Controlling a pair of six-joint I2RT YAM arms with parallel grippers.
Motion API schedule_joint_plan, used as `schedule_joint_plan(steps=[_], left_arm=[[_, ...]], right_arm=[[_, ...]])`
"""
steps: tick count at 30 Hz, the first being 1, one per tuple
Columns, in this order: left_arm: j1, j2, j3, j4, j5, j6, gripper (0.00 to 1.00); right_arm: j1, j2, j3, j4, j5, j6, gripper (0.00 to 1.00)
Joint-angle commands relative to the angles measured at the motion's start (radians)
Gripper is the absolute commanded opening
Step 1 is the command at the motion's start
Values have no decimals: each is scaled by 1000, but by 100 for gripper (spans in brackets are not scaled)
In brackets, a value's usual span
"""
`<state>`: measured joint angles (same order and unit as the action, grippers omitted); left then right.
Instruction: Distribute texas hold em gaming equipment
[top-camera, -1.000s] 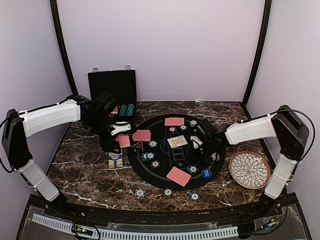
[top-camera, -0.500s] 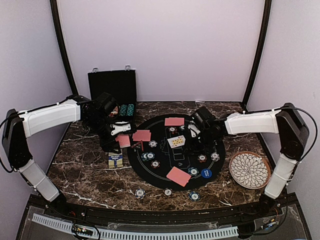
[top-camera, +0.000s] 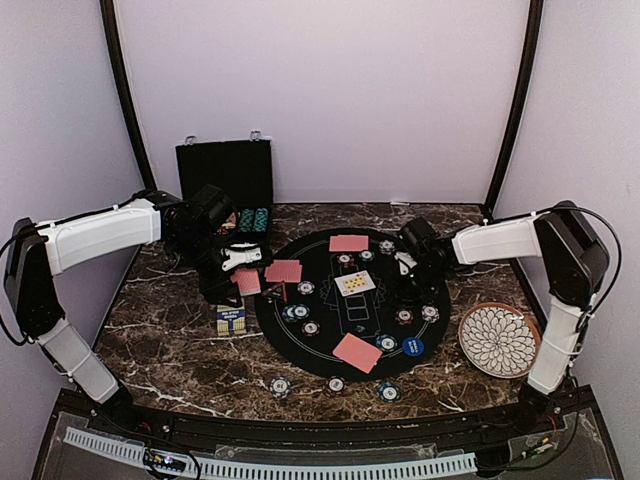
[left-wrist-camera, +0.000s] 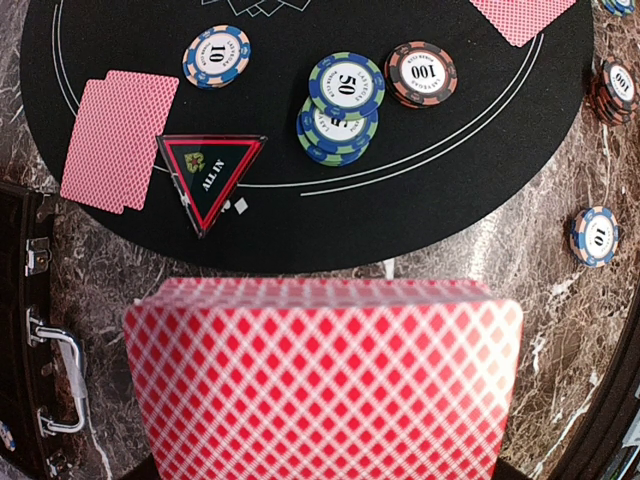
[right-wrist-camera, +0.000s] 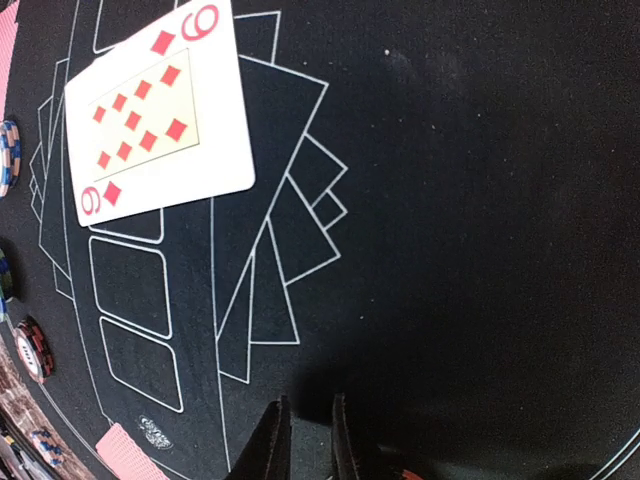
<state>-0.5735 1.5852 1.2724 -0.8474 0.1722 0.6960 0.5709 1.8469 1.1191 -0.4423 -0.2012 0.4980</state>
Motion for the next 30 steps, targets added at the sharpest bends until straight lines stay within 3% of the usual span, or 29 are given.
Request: schedule_joint_plan(steps=[1, 13, 20, 26, 30], left_arm=[[-1, -45, 7, -30, 14, 7, 0], [-2, -40, 11, -32, 19, 8, 0], [-1, -33, 15, -30, 21, 10, 0], [-2, -34, 19, -26, 22, 10, 0], [-2, -30, 29, -25, 36, 2, 0]], right_arm=[[-5, -22, -41, -9, 30, -17, 16], [-5, -132, -164, -46, 34, -13, 14], [-4, -155, -118, -27, -28, 18, 14], [57, -201, -30, 71, -134, 119, 43], [125, -206, -17, 256, -223, 240, 66]])
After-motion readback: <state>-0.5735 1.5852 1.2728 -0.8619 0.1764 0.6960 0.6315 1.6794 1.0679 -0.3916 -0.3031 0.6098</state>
